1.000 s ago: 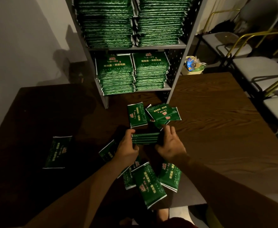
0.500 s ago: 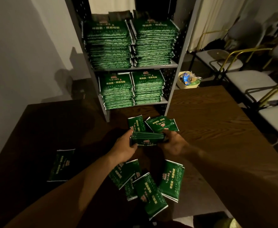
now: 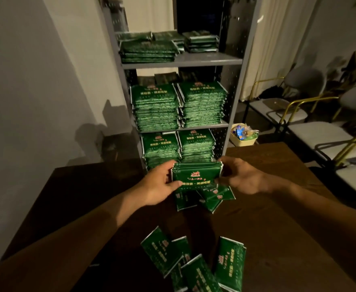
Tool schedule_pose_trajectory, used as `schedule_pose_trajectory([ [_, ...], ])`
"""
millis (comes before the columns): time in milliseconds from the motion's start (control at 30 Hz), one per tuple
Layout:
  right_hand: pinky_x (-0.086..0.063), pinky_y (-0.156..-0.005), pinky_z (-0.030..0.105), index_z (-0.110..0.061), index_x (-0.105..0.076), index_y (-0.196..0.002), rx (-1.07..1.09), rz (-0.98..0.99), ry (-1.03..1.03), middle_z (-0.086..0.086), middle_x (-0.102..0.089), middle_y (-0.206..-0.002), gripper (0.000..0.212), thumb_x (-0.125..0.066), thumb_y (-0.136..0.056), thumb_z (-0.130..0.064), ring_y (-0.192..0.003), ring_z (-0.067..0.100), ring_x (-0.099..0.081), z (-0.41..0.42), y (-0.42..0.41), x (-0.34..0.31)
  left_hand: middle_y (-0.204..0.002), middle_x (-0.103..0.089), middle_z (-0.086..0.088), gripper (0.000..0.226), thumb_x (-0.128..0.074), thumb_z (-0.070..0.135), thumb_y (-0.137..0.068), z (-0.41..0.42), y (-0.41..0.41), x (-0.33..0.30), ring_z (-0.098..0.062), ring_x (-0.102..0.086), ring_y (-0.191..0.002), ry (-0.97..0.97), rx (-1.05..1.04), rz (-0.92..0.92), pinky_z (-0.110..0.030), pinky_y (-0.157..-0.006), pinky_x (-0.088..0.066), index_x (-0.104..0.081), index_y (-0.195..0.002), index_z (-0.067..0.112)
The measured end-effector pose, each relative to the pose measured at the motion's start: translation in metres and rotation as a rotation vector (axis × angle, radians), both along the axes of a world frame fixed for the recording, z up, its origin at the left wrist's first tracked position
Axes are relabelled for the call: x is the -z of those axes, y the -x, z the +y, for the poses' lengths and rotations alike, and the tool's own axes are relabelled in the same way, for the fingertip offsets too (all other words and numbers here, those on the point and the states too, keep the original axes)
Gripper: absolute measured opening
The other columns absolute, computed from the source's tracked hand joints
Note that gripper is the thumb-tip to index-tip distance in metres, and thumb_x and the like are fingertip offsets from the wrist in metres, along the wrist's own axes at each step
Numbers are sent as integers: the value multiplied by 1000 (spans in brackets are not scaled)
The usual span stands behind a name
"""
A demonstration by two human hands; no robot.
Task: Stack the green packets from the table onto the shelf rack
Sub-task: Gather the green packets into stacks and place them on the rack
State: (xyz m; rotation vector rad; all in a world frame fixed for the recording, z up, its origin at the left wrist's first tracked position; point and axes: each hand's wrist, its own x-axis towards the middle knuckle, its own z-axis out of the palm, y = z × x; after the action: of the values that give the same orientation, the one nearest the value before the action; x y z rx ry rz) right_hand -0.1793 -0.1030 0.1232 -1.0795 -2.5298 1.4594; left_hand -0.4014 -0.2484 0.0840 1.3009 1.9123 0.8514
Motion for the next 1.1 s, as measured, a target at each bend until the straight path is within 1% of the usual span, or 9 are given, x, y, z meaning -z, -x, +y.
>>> schedule_pose_trajectory([
  [100, -43, -46, 18, -32, -54, -112, 7, 61, 16, 2, -69, -103, 37, -66, -91, -4, -54, 3, -57, 3, 2, -33, -141, -59, -1, 66, -73, 19, -91, 3, 9, -31, -23, -58, -127, -43, 30, -16, -46, -110, -47, -42, -147, 30],
  [200, -45, -50, 10, -22, -48, -125, 28, 119, 37, -7, -64, -100, 42, -64, -93, -1, -59, -8, -61, 7, 4, -63, -131, -65, 0, 58, -73, 17, -91, 5, 9, -66, -19, -65, -117, -101, 54, 0, -43, -104, -52, -47, -143, 23],
  [267, -51, -66, 8, -24, -46, -117, 13, 155, 51, -10, -65, -102, 38, -62, -93, 1, -75, -9, -64, 8, 7, -82, -140, -59, -5, 66, -74, 31, -88, 6, 12, -90, -25, -60, -125, -149, 60, 28, -46, -106, -50, -43, -147, 24],
  [367, -52, -93, 22, -26, -57, -114, 20, 234, 53, -3, -69, -117, 37, -61, -93, 4, -105, 7, -66, 10, 11, -100, -154, -45, -7, 78, -73, 34, -90, 5, 16, -118, -31, -51, -135, -129, 76, 53, -49, -110, -46, -31, -155, 27],
  [533, -57, -86, 26, -27, -59, -112, 79, 383, 151, 2, -69, -115, 35, -66, -90, -1, -103, 18, -67, 10, 14, -133, -159, -35, -12, 81, -73, 29, -92, 12, 17, -155, -30, -51, -135, -189, 61, 113, -43, -110, -46, -25, -158, 22],
  [700, -57, -93, 42, -13, -59, -123, 120, 493, 166, 10, -67, -121, 33, -63, -92, -1, -111, 28, -67, 20, 19, -157, -133, -59, -15, 63, -75, 43, -84, 19, 16, -187, -24, -72, -100, -273, 51, 77, -51, -83, -61, -43, -136, 30],
  [800, -55, -97, 47, -14, -59, -122, 135, 544, 142, 11, -67, -121, 29, -61, -95, -4, -110, 30, -67, 26, 23, -167, -131, -60, -11, 51, -70, 31, -92, 26, 14, -197, -26, -73, -97, -336, 49, 95, -52, -81, -61, -39, -133, 32],
  [933, -60, -86, 36, -17, -59, -123, 158, 633, 159, 8, -68, -121, 32, -57, -96, -1, -107, 25, -69, 35, 28, -178, -137, -56, -12, 54, -66, 29, -95, 38, 11, -204, -24, -73, -92, -443, 18, 201, -48, -84, -61, -33, -133, 47],
  [1100, -60, -80, 29, -13, -61, -120, 186, 685, 146, 7, -69, -117, 28, -55, -97, 2, -104, 22, -70, 43, 33, -188, -123, -54, 4, 62, -65, 23, -96, 52, 5, -216, -11, -69, -86, -510, -52, 276, -35, -80, -62, -30, -146, 33],
])
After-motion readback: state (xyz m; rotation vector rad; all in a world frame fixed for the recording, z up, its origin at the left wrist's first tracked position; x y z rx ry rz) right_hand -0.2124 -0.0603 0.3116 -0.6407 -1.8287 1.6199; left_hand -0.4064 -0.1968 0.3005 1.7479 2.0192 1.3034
